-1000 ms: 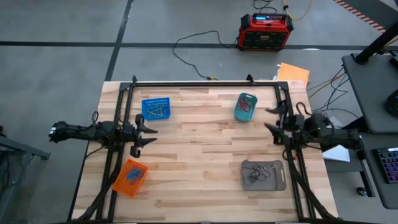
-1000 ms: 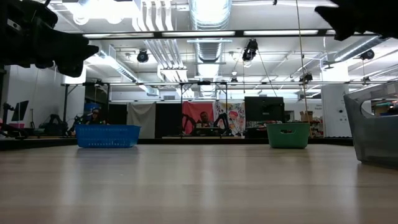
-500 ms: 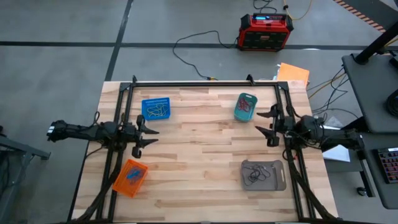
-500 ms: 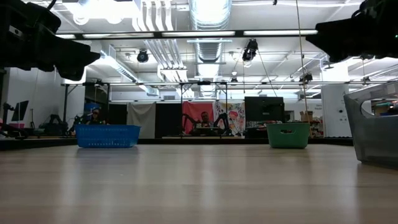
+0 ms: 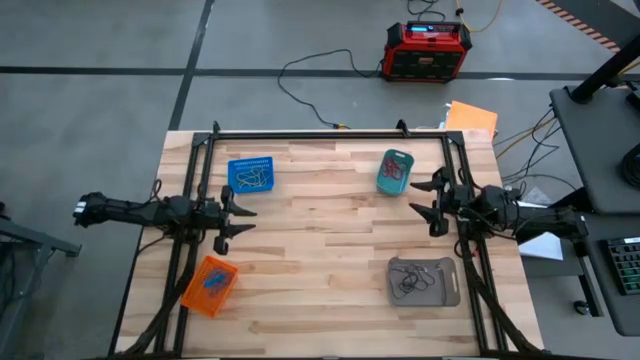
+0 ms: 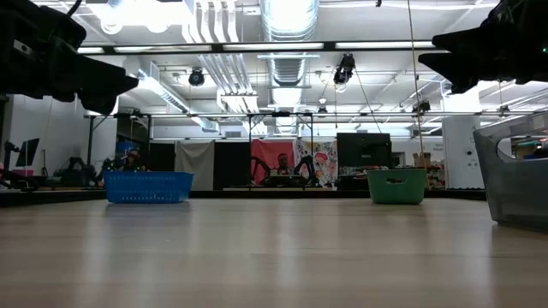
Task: Sort rubber bands into baskets
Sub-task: Return to Home Position
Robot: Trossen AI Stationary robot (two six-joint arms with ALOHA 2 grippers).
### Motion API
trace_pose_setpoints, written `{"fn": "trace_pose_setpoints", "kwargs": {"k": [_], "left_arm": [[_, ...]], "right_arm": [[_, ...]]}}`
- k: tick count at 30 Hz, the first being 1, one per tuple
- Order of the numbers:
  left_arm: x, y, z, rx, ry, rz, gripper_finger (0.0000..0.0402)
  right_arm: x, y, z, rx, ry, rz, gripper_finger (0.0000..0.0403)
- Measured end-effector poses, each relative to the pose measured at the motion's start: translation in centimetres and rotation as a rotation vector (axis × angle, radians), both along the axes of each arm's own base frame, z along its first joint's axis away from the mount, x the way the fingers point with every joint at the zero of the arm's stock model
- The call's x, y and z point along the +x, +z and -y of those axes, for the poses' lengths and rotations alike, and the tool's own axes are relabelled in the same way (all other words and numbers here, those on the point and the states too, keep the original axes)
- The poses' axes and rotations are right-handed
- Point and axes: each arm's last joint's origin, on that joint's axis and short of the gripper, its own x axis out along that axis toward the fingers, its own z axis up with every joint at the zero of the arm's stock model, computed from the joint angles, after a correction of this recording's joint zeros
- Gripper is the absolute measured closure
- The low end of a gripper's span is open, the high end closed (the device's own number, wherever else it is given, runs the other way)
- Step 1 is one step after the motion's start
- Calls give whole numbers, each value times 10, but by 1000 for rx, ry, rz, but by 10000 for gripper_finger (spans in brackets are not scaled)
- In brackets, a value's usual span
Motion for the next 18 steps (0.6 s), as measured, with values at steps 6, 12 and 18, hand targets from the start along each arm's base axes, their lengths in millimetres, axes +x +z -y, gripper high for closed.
{"fn": "trace_pose_setpoints", "kwargs": {"k": [6, 12, 18], "left_arm": [[1, -1, 0, 1, 0, -11, 271], [1, -2, 0, 3, 0, -20, 271], [2, -3, 0, 4, 0, -30, 271]], "right_arm": [[0, 0, 0, 4, 1, 0, 132], [0, 0, 0, 4, 1, 1, 133], [0, 0, 0, 3, 1, 0, 140]]}}
